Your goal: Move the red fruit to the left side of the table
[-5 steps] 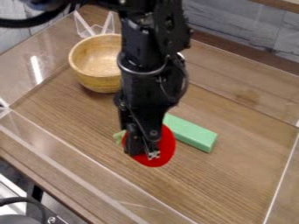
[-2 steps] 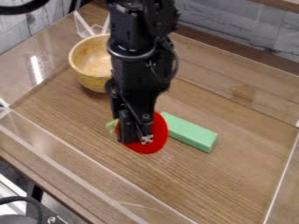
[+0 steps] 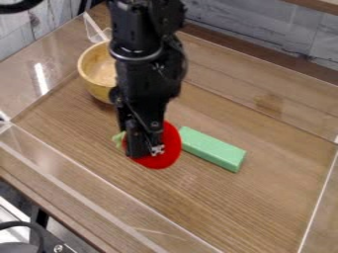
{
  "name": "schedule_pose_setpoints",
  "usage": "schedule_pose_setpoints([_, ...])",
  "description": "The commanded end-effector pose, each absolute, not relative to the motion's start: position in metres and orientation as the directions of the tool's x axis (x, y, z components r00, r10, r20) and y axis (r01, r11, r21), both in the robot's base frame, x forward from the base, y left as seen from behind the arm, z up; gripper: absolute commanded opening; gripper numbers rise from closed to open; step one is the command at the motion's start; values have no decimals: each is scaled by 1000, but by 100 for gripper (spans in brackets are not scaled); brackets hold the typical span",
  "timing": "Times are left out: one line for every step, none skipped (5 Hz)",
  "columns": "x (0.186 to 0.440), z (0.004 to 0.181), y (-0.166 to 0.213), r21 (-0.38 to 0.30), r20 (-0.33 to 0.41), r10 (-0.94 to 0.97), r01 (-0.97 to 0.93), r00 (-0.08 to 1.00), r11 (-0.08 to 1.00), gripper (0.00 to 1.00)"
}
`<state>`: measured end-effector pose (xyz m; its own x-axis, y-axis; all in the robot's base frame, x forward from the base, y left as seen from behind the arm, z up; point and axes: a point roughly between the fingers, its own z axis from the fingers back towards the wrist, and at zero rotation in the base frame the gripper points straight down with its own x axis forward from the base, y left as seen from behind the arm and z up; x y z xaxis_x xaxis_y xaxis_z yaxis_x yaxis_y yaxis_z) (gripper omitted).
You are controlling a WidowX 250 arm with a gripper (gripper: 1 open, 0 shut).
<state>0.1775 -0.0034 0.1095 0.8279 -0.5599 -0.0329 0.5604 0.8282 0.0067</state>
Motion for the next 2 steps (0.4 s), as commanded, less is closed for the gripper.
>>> schedule_pose_setpoints([181, 108, 3, -1, -20, -495, 495, 868, 869, 0])
schedule_pose_setpoints([178, 90, -9, -12, -23, -467, 467, 884, 884, 0])
